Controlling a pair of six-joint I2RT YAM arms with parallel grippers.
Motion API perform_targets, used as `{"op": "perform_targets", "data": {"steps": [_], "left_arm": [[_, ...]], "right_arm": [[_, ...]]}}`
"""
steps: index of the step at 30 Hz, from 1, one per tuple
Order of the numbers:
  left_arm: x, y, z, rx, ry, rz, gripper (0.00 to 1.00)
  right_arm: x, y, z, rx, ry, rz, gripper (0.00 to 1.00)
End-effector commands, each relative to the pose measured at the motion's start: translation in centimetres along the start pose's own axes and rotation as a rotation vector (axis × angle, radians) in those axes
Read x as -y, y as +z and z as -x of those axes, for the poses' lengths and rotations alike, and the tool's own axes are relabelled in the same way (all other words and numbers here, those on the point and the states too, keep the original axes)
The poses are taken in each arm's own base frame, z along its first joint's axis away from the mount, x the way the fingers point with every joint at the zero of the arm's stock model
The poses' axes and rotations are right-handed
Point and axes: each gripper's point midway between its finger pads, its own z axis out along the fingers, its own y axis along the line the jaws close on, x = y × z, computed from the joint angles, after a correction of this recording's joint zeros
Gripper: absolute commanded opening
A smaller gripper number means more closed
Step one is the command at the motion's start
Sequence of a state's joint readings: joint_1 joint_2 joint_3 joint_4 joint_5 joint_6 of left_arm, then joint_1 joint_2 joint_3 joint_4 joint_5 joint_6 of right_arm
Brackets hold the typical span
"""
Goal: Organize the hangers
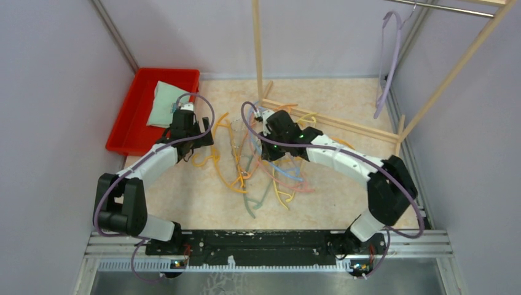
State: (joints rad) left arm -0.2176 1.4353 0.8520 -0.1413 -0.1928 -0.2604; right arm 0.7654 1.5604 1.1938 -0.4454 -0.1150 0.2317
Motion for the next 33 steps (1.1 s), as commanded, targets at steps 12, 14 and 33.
{"op": "perform_targets", "data": {"steps": [12, 14, 33], "left_arm": [[0.2, -0.7, 2.6, 0.076, -0.006, -0.003, 1.0], [0.3, -0.7, 2.6, 0.075, -0.008, -0.011, 1.0], [-0.2, -0.4, 2.8, 0.069, 0.072, 0.008, 1.0]], "right_arm": [[0.2, -19.6, 16.6, 0.747, 0.304, -0.006, 0.0], [0.9, -22.1, 18.6, 0.857, 0.339, -0.009, 0.0], [4.5, -29.7, 33.3, 1.34, 0.399, 0.021, 0.0]]}}
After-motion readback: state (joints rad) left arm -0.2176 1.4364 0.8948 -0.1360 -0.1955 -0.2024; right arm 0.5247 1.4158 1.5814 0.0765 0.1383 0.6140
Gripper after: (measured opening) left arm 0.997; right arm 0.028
